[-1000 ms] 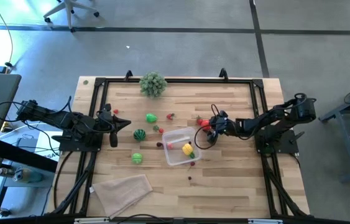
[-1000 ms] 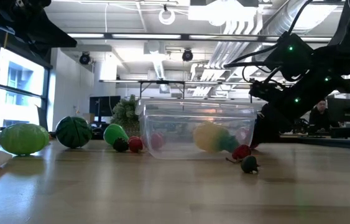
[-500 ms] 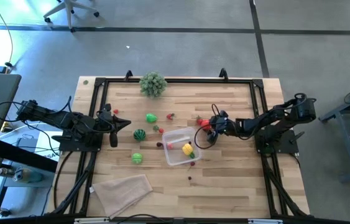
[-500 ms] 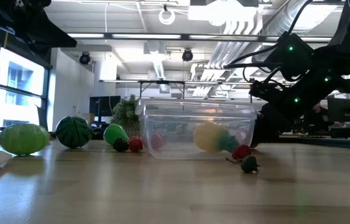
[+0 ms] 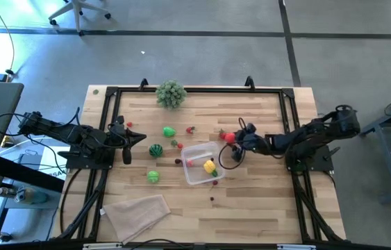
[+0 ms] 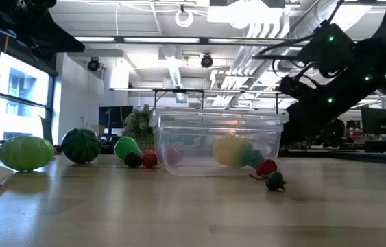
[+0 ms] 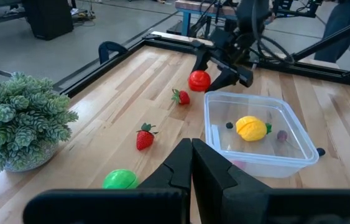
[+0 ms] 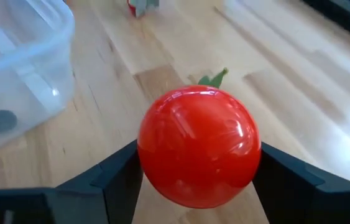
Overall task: Pick and placing Produce into tupperware
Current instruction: Put the red tomato into the transparent bin
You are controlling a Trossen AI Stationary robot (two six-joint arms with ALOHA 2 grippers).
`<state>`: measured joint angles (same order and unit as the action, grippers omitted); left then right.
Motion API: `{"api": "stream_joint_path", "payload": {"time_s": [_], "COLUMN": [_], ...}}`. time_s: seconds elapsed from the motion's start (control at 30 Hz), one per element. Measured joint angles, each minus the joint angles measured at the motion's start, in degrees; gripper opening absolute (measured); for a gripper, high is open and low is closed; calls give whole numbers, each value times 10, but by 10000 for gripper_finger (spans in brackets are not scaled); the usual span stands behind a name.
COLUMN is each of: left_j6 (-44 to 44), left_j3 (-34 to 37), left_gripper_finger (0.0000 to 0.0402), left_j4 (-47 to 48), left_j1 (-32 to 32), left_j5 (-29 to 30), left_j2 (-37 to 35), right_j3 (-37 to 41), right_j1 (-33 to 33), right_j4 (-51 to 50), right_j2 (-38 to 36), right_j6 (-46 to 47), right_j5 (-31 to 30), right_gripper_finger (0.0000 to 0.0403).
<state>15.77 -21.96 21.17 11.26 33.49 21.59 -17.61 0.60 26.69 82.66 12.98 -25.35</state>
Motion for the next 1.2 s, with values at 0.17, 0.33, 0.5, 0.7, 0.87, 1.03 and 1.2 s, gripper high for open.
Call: {"api": "stream_joint_path", "payload": {"time_s": [0.17,0.33,0.5,0.7,0.87,1.03,1.2], "left_j6": [0,0,0,0,0,0,0], "left_j3": [0,0,0,0,0,0,0], "left_gripper_finger": [1,1,1,1,1,1,1], "left_j4": [0,0,0,0,0,0,0], "left_j1": [0,0,0,0,0,0,0], "left_j5": [0,0,0,0,0,0,0], "left_j2": [0,0,0,0,0,0,0], "right_j3": [0,0,-15,-131,-241,-330,-418], "right_j1": [-29,-53,-61,-60,-58,-49,-47], "right_j4": [-13,-5,30,-101,-199,-266,-330], "right_j2": [-53,-118,-163,-146,-81,13,100], "right_j6": [-6,-28,-60,-104,-126,-131,-132], "right_j5": [-32,-42,-2,43,85,138,167], "right_gripper_finger": [252,252,252,252,252,252,252]}}
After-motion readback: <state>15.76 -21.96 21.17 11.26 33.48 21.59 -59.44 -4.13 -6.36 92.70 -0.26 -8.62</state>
